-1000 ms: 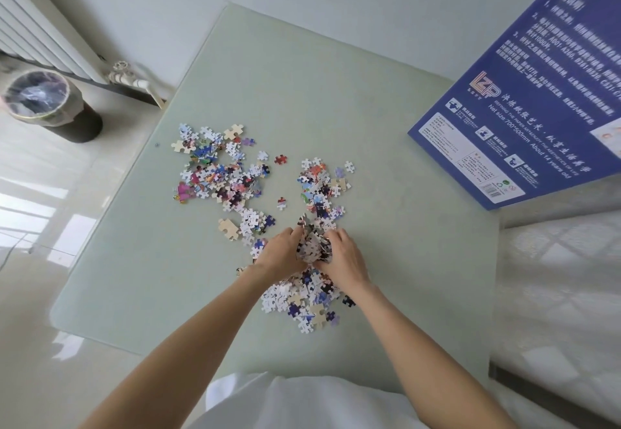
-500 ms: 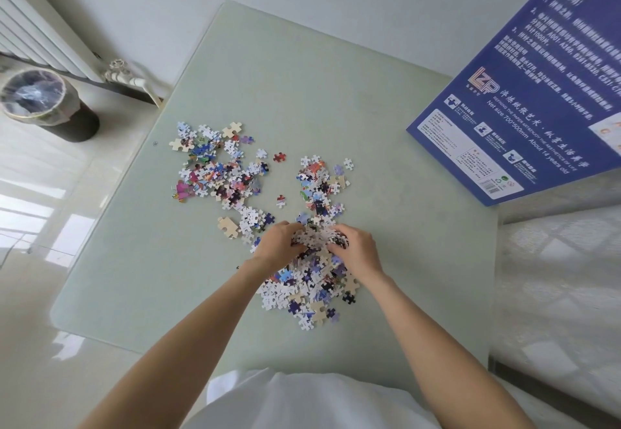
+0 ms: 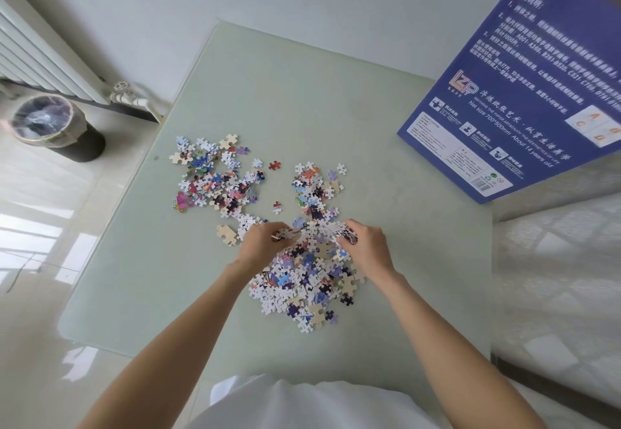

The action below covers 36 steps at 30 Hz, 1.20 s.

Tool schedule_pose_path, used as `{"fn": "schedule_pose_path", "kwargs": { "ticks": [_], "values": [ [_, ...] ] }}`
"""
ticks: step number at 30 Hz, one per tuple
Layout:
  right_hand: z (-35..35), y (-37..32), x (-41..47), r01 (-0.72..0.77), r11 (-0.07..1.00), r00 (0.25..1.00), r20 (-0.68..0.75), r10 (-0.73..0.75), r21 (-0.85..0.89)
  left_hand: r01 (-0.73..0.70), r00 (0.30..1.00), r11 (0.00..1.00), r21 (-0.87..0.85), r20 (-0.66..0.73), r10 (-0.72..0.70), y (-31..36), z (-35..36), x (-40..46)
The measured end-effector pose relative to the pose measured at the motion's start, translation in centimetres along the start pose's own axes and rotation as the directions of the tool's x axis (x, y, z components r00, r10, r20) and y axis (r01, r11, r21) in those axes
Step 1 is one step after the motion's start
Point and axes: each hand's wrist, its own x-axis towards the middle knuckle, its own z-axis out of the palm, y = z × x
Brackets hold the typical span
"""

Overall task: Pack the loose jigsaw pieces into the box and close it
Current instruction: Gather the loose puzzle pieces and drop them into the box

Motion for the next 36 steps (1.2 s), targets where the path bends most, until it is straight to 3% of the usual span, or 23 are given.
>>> {"fn": "schedule_pose_path", "kwargs": {
  "ticks": [7,12,16,20,23,25,27,32,34,36],
  "values": [
    [-4.1,-0.8,-0.8,0.047,0.994,0.999,-0.028,-0.044,0.098,0.009,1.000,1.000,-0.001,0.020,-0.009,1.6,-1.7,0.1],
    [-12.4,-2.5,-1.3,0.172,0.966,0.979,-0.140,-0.146,0.196,-0.146,0.983,0.985,-0.089,0.102,0.154,8.1,-4.4,1.1],
    [-21.7,-3.4,-1.0,0.275,0.953,0.923,-0.314,-0.224,0.126,-0.315,0.938,0.935,-0.165,0.093,0.333,15.6,-6.9,3.6],
    [-31.4,-3.1,0.0,0.359,0.933,0.770,-0.561,-0.304,-0.013,-0.396,0.895,0.861,-0.318,0.074,0.439,23.7,-8.3,7.4],
    [-37.0,-1.6,1.9,0.280,0.951,0.627,-0.724,-0.287,-0.134,-0.468,0.855,0.811,-0.351,0.051,0.516,29.8,-9.0,9.5],
    [-39.0,-0.1,3.5,0.216,0.946,0.530,-0.785,-0.320,-0.240,-0.517,0.828,0.778,-0.357,0.023,0.560,33.3,-9.2,10.5],
    [-39.9,1.8,4.8,0.169,0.908,0.482,-0.771,-0.416,-0.384,-0.564,0.801,0.753,-0.340,-0.005,0.598,36.5,-9.3,11.6],
    [-39.7,5.2,6.6,0.151,0.758,0.466,-0.631,-0.621,-0.635,-0.654,0.744,0.671,-0.350,-0.132,0.655,42.5,-9.9,14.1],
    [-39.5,6.0,6.7,0.144,0.763,0.514,-0.611,-0.602,-0.631,-0.673,0.734,0.665,-0.323,-0.186,0.653,44.1,-9.9,15.2],
    [-39.4,6.3,6.6,0.143,0.813,0.590,-0.611,-0.528,-0.565,-0.739,0.673,0.652,-0.168,-0.217,0.707,45.2,-9.9,16.1]
  ]
}}
